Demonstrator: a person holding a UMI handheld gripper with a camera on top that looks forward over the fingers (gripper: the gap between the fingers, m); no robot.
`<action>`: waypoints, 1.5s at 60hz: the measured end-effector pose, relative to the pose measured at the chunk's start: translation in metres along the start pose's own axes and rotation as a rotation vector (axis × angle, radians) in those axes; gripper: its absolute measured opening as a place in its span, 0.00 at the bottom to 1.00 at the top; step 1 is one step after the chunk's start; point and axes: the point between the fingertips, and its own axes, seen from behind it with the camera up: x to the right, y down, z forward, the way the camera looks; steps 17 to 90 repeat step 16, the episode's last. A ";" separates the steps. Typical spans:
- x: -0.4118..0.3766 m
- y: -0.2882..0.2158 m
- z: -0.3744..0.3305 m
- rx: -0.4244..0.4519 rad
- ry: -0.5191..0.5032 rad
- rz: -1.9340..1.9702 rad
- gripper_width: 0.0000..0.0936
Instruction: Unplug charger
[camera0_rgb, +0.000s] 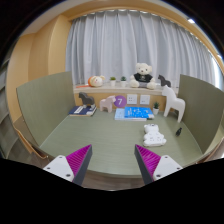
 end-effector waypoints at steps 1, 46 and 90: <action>0.000 0.001 -0.001 -0.001 0.003 -0.001 0.92; -0.001 0.014 -0.010 -0.030 0.022 0.002 0.92; -0.001 0.014 -0.010 -0.030 0.022 0.002 0.92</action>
